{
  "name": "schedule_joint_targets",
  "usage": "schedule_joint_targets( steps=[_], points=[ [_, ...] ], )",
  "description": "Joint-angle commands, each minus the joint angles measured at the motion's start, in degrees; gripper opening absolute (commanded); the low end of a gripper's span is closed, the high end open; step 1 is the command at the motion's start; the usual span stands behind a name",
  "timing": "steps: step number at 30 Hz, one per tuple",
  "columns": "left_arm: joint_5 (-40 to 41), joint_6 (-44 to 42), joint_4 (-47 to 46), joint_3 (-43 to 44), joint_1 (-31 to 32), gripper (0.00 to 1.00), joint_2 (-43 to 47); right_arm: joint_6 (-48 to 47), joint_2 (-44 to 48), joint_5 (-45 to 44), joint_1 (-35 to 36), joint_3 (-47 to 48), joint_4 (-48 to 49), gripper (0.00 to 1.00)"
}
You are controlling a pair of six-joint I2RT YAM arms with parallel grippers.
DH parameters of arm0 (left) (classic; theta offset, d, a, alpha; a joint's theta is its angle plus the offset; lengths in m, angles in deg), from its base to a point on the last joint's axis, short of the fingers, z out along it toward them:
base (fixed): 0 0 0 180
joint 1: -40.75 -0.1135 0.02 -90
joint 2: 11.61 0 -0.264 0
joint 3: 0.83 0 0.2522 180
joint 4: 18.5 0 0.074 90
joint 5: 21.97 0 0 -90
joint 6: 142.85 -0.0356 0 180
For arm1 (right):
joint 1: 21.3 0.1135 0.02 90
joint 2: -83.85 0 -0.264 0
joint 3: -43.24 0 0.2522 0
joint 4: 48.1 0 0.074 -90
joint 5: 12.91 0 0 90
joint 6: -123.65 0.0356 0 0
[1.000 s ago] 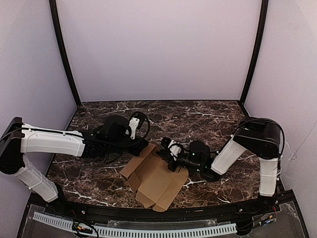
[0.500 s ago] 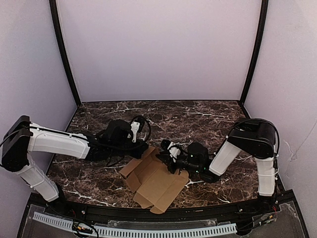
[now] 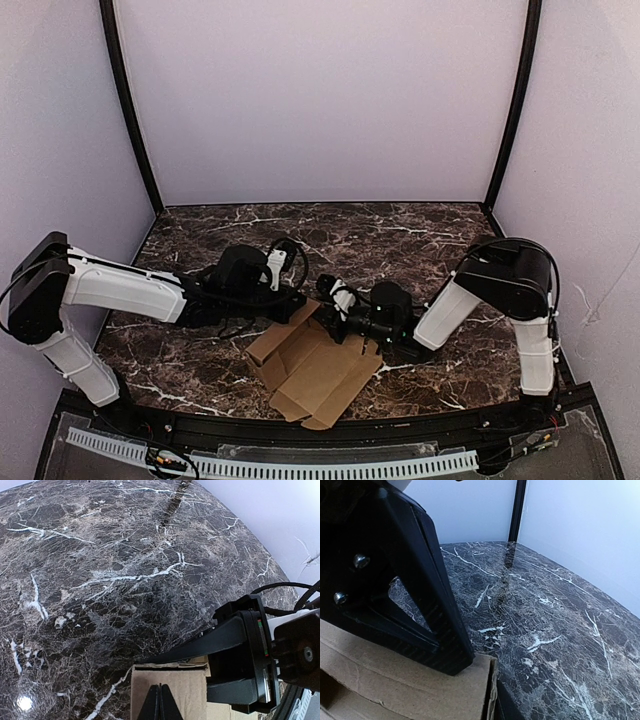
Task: Fold the paper box
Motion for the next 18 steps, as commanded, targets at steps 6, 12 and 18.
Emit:
schedule_joint_targets(
  steps=[6, 12, 18],
  points=[
    [-1.53, 0.44, 5.36, -2.27, 0.3, 0.0, -1.06, 0.82, -2.81, -1.08, 0.4, 1.32, -1.49, 0.21],
    [-1.54, 0.95, 5.09, -2.32, 0.29, 0.0, -1.42, 0.39, -2.42, -2.96, 0.94, 0.74, -2.55, 0.21],
    [-3.29, 1.96, 4.11, -2.0, 0.44, 0.01, -2.15, 0.16, -1.26, -5.13, 1.92, -0.09, -3.37, 0.23]
  ],
)
